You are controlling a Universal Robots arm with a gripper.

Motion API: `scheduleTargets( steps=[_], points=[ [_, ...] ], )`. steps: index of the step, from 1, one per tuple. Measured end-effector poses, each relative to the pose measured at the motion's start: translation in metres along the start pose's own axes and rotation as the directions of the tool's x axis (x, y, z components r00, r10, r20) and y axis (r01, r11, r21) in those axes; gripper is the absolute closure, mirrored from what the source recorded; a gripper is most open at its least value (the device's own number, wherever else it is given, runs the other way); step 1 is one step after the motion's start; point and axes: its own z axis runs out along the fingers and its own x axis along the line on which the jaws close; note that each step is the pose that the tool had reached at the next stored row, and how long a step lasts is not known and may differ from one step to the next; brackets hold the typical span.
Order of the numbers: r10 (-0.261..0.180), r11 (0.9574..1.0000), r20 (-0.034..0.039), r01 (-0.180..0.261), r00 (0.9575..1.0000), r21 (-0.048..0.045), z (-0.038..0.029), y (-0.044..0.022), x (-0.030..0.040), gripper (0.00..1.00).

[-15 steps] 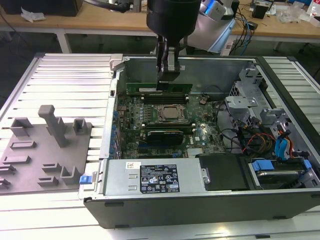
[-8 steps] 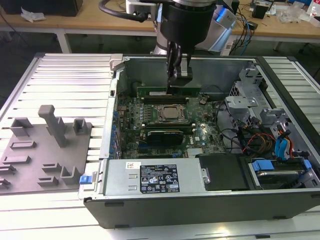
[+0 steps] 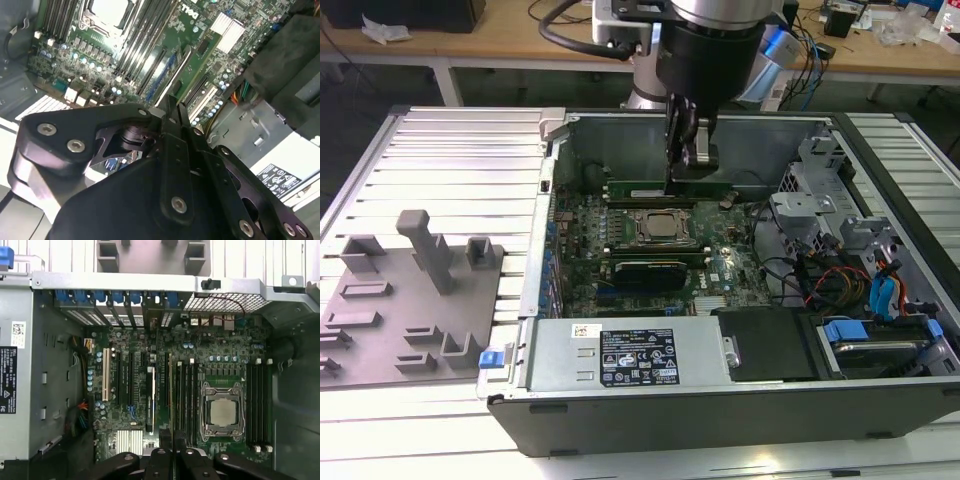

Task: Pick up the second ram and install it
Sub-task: 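Pick up the second ram and move it above second insertion slot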

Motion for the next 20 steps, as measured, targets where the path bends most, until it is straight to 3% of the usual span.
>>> scheduleTargets(
  steps=[8, 17, 20],
  points=[
    [0.000, 1.0000, 0.0000, 0.000, 1.0000, -0.0012, 0.0098, -0.0161, -0.0006, 0.87],
    [0.000, 1.0000, 0.0001, 0.000, 1.0000, -0.0028, 0.0205, -0.0365, -0.0120, 0.87],
    [0.000, 1.0000, 0.0001, 0.000, 1.0000, -0.0029, 0.0223, -0.0392, -0.0130, 0.87]
  ],
)
